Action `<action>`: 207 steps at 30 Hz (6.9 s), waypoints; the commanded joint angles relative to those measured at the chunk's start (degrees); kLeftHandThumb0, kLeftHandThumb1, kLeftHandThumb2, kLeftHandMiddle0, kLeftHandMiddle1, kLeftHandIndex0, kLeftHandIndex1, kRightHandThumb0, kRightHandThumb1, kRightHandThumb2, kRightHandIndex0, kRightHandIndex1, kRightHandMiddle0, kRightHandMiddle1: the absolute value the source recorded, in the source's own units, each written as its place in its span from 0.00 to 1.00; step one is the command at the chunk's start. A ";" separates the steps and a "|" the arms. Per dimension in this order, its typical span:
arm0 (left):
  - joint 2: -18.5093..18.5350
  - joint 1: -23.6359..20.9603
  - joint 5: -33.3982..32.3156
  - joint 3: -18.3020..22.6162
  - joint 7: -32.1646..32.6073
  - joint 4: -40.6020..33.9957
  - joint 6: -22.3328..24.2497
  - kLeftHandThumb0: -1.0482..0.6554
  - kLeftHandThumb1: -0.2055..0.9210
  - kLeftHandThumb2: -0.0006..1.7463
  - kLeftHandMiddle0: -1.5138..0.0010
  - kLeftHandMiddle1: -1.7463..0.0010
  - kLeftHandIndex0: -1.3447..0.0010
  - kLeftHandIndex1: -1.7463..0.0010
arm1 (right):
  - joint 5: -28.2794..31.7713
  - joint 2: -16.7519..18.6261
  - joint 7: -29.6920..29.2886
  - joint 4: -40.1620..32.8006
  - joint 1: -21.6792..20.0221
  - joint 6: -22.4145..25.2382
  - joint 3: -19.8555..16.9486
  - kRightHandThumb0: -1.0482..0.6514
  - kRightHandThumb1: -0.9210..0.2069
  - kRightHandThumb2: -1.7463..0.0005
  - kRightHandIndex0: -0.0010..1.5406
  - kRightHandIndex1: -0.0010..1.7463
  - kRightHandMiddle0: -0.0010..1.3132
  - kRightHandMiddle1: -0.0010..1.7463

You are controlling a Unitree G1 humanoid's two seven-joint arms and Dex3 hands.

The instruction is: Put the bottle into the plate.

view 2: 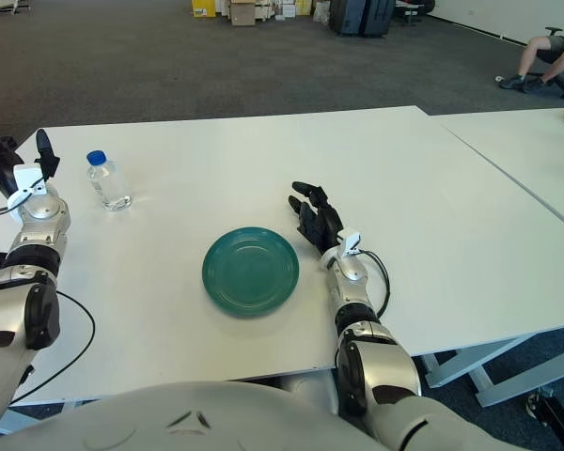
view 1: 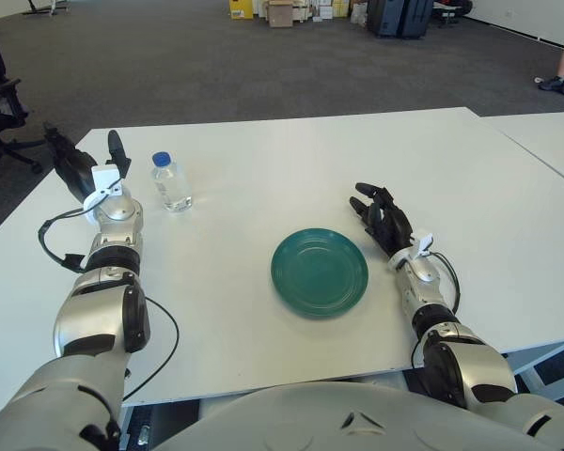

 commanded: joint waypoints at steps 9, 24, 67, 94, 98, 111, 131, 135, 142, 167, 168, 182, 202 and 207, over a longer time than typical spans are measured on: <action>0.60 -3.95 -1.53 -2.24 -5.82 5.54 4.54 0.00 1.00 0.24 1.00 1.00 1.00 0.97 | -0.23 -0.69 -0.77 1.50 0.58 1.15 -0.12 0.28 0.00 0.53 0.22 0.00 0.00 0.54; 1.21 -4.30 -3.19 -2.69 -8.23 7.26 7.40 0.00 1.00 0.20 0.99 1.00 0.98 0.99 | -0.27 -0.89 -1.03 1.53 0.52 1.53 0.03 0.27 0.00 0.52 0.22 0.00 0.00 0.53; -0.48 -1.23 -24.93 8.51 -58.09 5.24 5.57 0.11 0.96 0.01 0.91 1.00 1.00 0.85 | -0.65 -0.81 -2.07 0.75 1.09 2.03 0.51 0.28 0.00 0.54 0.22 0.01 0.01 0.55; -1.38 -3.11 -8.74 -4.21 -31.97 5.46 5.14 0.18 0.90 0.00 0.91 0.99 1.00 0.83 | -0.63 -0.64 -2.06 0.17 1.65 1.99 0.57 0.28 0.00 0.54 0.23 0.01 0.01 0.55; -1.08 -2.96 -5.75 -6.56 -28.68 5.66 5.18 0.16 0.90 0.00 0.91 0.99 1.00 0.83 | -0.62 -0.63 -2.11 0.05 1.76 2.03 0.60 0.28 0.00 0.54 0.22 0.00 0.01 0.55; 0.04 -2.47 1.13 -11.98 -21.13 7.24 6.63 0.07 0.91 0.01 0.93 1.00 1.00 0.86 | -0.29 -1.02 -0.44 -0.34 1.98 2.91 0.71 0.26 0.00 0.55 0.21 0.00 0.00 0.54; -0.24 -2.54 1.45 -12.44 -20.92 8.02 7.35 0.02 0.93 0.01 0.93 1.00 1.00 0.85 | -0.01 -1.20 0.30 -0.04 2.08 2.79 0.23 0.27 0.00 0.54 0.21 0.00 0.00 0.53; -0.52 -2.59 1.25 -12.28 -21.14 8.17 7.33 0.03 0.92 0.01 0.92 0.99 1.00 0.84 | -0.21 -1.18 -0.06 -0.06 2.12 2.67 0.25 0.27 0.00 0.54 0.22 0.01 0.00 0.52; -1.33 -2.77 1.22 -12.34 -21.19 8.44 7.54 0.03 0.92 0.01 0.91 0.99 1.00 0.83 | -0.31 -1.23 -0.09 -0.33 2.33 2.41 0.38 0.27 0.00 0.54 0.22 0.01 0.00 0.53; -4.79 -5.59 2.34 -13.63 -20.21 9.07 9.14 0.03 0.92 0.01 0.88 0.99 1.00 0.83 | -0.22 -1.01 -0.34 -1.72 3.20 2.45 0.58 0.26 0.00 0.56 0.20 0.00 0.00 0.53; -4.90 -5.68 2.37 -13.69 -20.18 9.07 9.18 0.03 0.92 0.01 0.88 0.99 1.00 0.83 | -0.17 -0.98 -0.33 -1.80 3.25 2.49 0.57 0.26 0.00 0.56 0.20 0.00 0.00 0.53; -6.26 -6.52 2.79 -14.59 -20.04 9.04 9.32 0.03 0.93 0.01 0.88 0.99 1.00 0.85 | 0.06 -0.50 -0.79 -2.83 4.05 1.89 0.37 0.26 0.00 0.55 0.21 0.01 0.00 0.53; -7.10 -6.80 0.99 -13.21 -19.60 9.54 12.41 0.02 0.94 0.01 0.90 1.00 1.00 0.85 | 0.72 -0.87 0.00 -4.30 4.98 2.97 0.07 0.26 0.00 0.54 0.20 0.00 0.00 0.54; -7.42 -6.25 1.09 -12.63 -18.84 9.93 13.07 0.01 0.95 0.01 0.89 0.99 1.00 0.84 | 0.80 -1.20 0.23 -4.13 4.99 2.78 -0.25 0.26 0.00 0.54 0.20 0.00 0.00 0.54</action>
